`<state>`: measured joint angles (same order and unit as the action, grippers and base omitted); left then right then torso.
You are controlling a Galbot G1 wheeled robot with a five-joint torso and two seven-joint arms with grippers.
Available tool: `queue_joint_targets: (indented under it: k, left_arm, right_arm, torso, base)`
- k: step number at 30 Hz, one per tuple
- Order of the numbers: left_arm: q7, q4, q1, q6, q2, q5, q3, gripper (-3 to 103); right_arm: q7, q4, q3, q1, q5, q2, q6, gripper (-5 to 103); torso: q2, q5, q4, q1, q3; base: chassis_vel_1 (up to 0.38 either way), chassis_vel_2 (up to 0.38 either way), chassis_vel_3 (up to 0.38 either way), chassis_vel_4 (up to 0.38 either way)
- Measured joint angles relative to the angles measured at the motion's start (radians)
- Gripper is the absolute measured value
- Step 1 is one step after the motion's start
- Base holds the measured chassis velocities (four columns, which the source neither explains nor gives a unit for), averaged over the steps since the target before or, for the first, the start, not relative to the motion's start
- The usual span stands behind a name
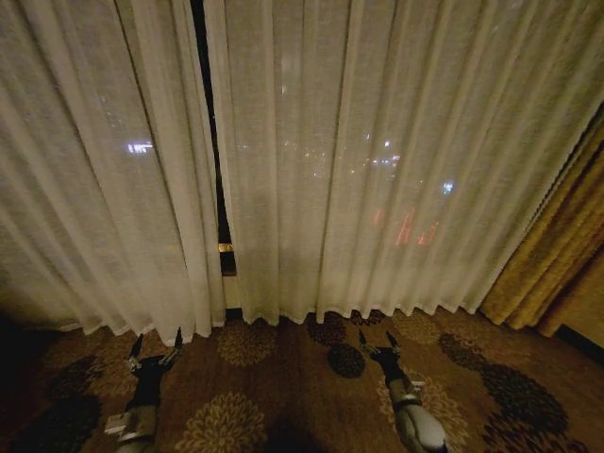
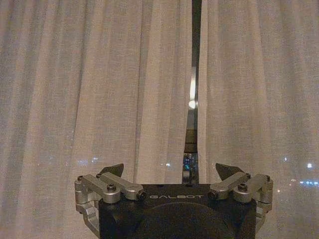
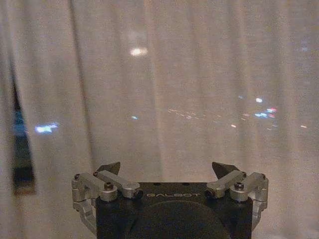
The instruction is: Open the curtains by pulling them apart, changing their state from closed to fully open.
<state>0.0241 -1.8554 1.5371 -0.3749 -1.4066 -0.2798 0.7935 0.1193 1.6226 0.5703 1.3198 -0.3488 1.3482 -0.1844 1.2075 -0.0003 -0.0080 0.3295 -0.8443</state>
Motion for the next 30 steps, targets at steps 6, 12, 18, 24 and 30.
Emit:
queue_joint_targets:
  k: [6, 12, 18, 24, 30]
  left_arm:
    - [0.000, 0.000, 0.000, 0.000, 0.000, 0.000, 0.000, 100]
    - [0.000, 0.000, 0.000, 0.000, 0.000, 0.000, 0.000, 100]
    - [0.000, 0.000, 0.000, 0.000, 0.000, 0.000, 0.000, 100]
    - [0.000, 0.000, 0.000, 0.000, 0.000, 0.000, 0.000, 100]
    - [0.000, 0.000, 0.000, 0.000, 0.000, 0.000, 0.000, 100]
  right_arm:
    - [0.023, 0.002, -0.006, -0.008, 0.025, 0.036, -0.030, 100]
    - [0.032, -0.010, -0.006, -0.022, 0.006, 0.045, -0.025, 100]
    - [0.044, -0.007, -0.010, -0.034, -0.032, 0.056, -0.022, 100]
    - [0.026, 0.009, -0.014, -0.034, -0.030, 0.058, -0.021, 100]
    - [0.028, 0.022, -0.013, -0.019, -0.025, 0.062, -0.021, 100]
  torso:
    - [0.000, 0.0002, 0.0000, 0.000, 0.000]
    - [0.000, 0.0001, 0.0000, 0.000, 0.000]
    - [0.000, 0.0002, 0.0000, 0.000, 0.000]
    - [0.000, 0.0002, 0.0000, 0.000, 0.000]
    - [0.000, 0.0002, 0.0000, 0.000, 0.000]
  base:
    - [0.000, 0.000, 0.000, 0.000]
    - [0.000, 0.000, 0.000, 0.000]
    - [0.000, 0.000, 0.000, 0.000]
    - [0.000, 0.000, 0.000, 0.000]
    - [0.000, 0.000, 0.000, 0.000]
